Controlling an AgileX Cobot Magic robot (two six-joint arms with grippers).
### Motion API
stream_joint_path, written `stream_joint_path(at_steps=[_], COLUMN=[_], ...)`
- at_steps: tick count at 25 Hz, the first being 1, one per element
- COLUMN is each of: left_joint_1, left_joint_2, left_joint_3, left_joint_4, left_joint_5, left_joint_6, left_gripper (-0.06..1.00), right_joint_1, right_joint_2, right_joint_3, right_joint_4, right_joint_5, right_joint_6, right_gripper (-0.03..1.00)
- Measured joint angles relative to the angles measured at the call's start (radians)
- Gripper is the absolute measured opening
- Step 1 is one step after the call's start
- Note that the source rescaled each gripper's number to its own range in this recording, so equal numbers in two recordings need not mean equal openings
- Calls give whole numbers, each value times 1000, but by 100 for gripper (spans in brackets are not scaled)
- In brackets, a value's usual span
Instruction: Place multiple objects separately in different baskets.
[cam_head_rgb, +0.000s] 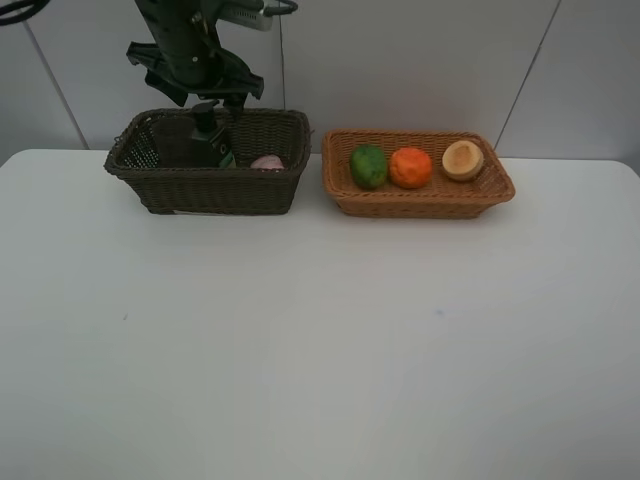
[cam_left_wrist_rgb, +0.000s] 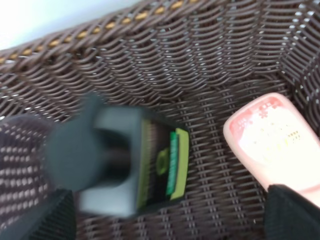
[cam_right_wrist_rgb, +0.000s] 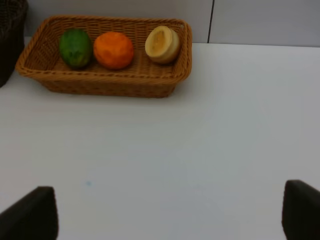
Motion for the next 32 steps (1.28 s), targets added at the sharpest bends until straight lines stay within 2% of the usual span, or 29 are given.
stream_joint_path(at_steps=[4, 7, 14, 19, 24, 32], left_joint_1=[1, 24, 172, 270, 276, 276], left_joint_2=[-75, -163, -450, -710, -1003, -1406], left_joint_3=[7, 65, 332, 517, 678, 866], left_joint_4=[-1, -32, -195, -216, -242, -269], left_joint_5=[100, 163, 222, 240, 266, 320], left_joint_6=[1, 32, 161, 187, 229, 236], left_gripper=[98, 98, 98, 98, 98, 98], right_joint_1=[0, 0, 0, 0, 0, 0], right_joint_2=[0, 0, 0, 0, 0, 0], right_joint_3=[0, 0, 0, 0, 0, 0], right_joint_4=[0, 0, 0, 0, 0, 0], right_joint_5=[0, 0, 0, 0, 0, 0], right_joint_6=[0, 0, 0, 0, 0, 0], right_gripper=[97, 97, 97, 97, 97, 97])
